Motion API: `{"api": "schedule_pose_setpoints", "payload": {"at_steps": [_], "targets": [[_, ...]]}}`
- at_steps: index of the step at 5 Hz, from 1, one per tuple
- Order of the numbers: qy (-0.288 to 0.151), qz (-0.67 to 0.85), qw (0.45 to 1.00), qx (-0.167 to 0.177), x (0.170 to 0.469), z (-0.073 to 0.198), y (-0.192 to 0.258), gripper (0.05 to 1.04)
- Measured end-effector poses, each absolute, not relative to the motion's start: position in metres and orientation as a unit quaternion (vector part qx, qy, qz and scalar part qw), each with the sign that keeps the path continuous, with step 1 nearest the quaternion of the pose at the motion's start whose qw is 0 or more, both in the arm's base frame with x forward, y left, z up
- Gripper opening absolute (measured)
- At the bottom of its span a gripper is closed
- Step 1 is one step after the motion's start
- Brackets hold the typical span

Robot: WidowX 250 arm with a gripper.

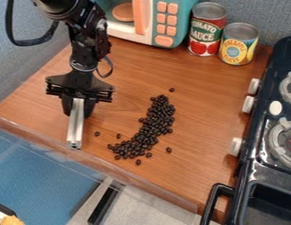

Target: Sweep into pile

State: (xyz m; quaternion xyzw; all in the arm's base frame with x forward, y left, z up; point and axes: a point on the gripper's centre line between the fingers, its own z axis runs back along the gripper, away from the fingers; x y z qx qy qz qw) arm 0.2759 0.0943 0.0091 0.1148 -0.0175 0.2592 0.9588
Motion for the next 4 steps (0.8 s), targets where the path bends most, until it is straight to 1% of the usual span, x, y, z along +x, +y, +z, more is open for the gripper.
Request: {"api": "schedule_pose_setpoints", "payload": {"at_steps": [1,2,4], "targets": [[-0.014,0.273,0.956,0.103,0.278,0.009,0.081,0.397],[-0.020,0.275,0.956,0.100,0.281,0.009,0.072,0.397],[-0.056,0.270,0.956,0.105,0.282,0.006,0.050,0.396]]}}
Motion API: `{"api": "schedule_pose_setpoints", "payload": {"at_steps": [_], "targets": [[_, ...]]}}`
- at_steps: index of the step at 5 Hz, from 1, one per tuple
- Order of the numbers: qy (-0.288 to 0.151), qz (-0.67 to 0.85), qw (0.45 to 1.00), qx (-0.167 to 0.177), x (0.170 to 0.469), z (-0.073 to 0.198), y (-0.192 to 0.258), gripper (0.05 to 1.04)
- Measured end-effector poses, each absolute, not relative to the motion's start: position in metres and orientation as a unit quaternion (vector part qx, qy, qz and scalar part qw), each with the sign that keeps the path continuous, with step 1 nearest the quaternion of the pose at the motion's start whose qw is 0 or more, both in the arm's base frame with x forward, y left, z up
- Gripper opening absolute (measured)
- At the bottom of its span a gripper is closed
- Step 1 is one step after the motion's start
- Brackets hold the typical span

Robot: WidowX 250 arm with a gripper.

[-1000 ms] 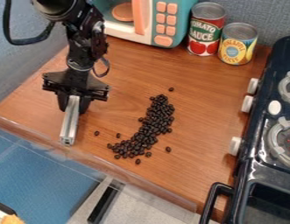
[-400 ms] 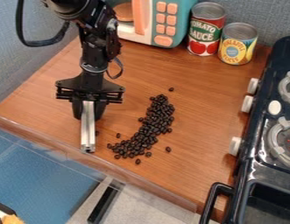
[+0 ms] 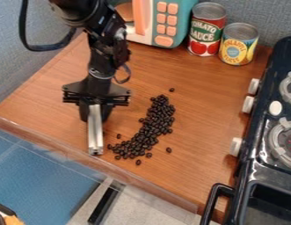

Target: Sweep into pile

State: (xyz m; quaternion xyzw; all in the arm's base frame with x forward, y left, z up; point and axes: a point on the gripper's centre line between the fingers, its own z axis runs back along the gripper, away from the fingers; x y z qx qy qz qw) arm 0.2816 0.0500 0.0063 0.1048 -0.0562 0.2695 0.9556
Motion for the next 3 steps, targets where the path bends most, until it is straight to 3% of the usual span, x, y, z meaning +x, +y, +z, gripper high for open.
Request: {"api": "schedule_pose_setpoints", "payload": {"at_steps": [3], "targets": [[-0.056,0.281,0.953,0.100,0.298,0.006,0.020,0.390]]}}
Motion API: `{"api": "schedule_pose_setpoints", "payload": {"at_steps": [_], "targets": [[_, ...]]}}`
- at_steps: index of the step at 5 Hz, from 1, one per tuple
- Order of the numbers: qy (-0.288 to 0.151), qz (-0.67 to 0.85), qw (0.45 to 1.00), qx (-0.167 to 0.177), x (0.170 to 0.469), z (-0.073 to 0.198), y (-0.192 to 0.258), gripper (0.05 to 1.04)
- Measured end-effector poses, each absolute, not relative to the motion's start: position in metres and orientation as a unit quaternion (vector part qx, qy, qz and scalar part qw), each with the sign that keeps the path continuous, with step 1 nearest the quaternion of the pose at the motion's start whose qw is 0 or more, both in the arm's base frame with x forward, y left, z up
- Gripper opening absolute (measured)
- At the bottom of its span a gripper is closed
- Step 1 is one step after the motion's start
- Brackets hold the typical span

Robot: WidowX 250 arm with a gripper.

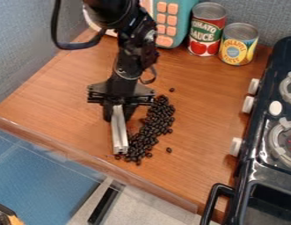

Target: Sweep into pile

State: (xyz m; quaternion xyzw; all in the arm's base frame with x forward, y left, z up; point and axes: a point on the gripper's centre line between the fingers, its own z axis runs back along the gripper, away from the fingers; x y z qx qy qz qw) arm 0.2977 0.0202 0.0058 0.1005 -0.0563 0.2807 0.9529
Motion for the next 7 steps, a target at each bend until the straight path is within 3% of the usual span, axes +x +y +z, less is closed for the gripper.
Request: {"api": "schedule_pose_setpoints", "payload": {"at_steps": [7], "targets": [[-0.005,0.362,0.931,0.030,0.336,0.010,-0.021,0.390]]}}
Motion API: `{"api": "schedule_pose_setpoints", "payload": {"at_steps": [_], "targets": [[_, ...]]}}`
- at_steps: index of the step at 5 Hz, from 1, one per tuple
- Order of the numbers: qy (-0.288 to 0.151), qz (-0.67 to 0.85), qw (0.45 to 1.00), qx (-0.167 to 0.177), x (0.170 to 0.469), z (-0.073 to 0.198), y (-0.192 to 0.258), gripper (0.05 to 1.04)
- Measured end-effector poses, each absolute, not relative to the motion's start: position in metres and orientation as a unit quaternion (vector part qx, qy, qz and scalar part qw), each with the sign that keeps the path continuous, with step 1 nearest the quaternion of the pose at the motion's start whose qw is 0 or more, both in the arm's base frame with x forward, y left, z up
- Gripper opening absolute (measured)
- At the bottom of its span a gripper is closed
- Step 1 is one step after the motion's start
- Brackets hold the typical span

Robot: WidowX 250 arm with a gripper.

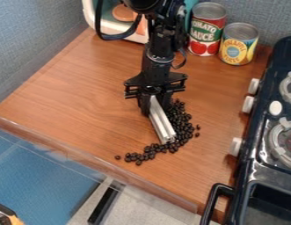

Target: Sweep into pile

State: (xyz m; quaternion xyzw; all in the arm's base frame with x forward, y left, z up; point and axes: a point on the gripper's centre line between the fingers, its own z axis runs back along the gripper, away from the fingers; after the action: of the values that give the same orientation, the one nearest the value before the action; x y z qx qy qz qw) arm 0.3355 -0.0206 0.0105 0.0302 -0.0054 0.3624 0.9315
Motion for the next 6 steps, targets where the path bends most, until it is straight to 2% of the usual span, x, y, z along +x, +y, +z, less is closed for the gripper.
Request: {"api": "schedule_pose_setpoints", "payload": {"at_steps": [1,3,4,6], "targets": [[0.011,0.352,0.936,0.023,0.329,0.014,-0.021,0.389],[-0.004,0.356,0.934,-0.025,0.319,0.059,0.009,0.389],[-0.012,0.349,0.936,-0.038,0.313,0.071,0.020,0.389],[-0.046,0.316,0.948,0.007,0.306,0.055,0.043,0.389]]}}
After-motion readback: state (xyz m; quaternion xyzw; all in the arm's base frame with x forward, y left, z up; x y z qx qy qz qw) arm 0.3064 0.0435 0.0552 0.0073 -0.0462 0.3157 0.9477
